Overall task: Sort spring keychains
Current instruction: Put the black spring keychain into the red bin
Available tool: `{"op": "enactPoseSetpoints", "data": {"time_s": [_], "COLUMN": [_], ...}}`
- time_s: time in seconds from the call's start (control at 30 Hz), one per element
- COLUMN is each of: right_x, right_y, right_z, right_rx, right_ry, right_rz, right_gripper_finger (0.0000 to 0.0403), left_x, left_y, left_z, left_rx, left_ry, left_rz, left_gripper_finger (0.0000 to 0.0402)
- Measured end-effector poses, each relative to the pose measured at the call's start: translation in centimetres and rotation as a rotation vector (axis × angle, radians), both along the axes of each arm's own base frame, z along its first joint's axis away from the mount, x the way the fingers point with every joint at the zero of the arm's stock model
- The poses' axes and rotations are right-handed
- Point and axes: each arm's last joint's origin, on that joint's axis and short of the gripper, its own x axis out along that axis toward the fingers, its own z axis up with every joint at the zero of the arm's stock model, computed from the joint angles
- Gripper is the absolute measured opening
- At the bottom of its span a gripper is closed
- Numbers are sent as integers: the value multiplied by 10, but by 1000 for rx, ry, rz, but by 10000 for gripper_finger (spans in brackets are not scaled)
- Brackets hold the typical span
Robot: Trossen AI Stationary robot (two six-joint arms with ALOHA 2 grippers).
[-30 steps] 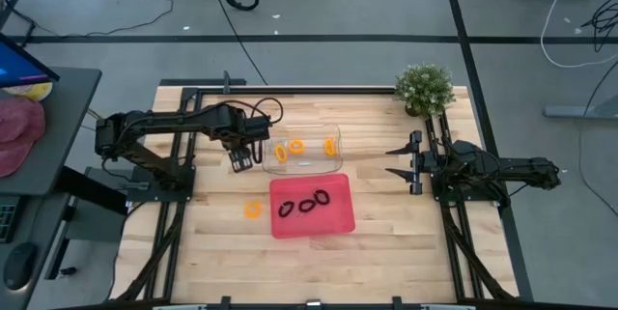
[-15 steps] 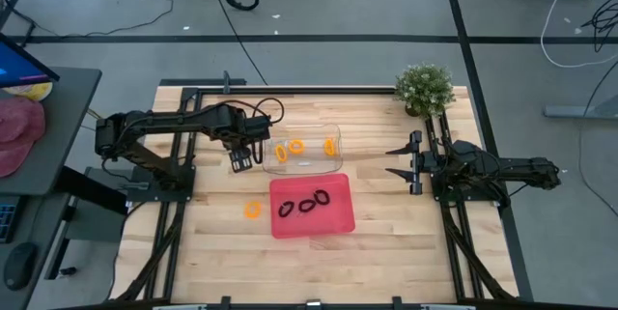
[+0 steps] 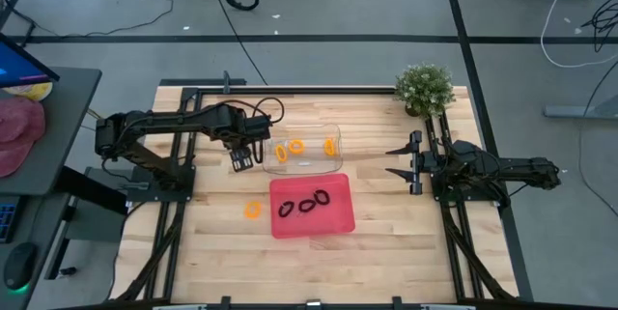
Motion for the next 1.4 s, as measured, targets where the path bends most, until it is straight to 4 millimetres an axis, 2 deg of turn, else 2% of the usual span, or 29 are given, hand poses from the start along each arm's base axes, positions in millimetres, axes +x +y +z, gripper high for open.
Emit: {"op": "enactPoseSetpoints", "data": {"time_s": [0.4,0.7,1.4], "right_x": [0,0,0], "right_y": [0,0,0], "right_z": [0,0,0], "right_rx": [0,0,0], "right_ry": [0,0,0], "right_rz": [0,0,0], "right_gripper_finger": [222,222,222], "left_x": [0,3,8], "left_y": [0,-3,-2], "left_z": [0,-1,-1], "left_rx": [-5,-119,-113], "left_ry": [-7,-64,-93], "left_rz": [7,33,22], "left_gripper_finger": [188,188,188]}}
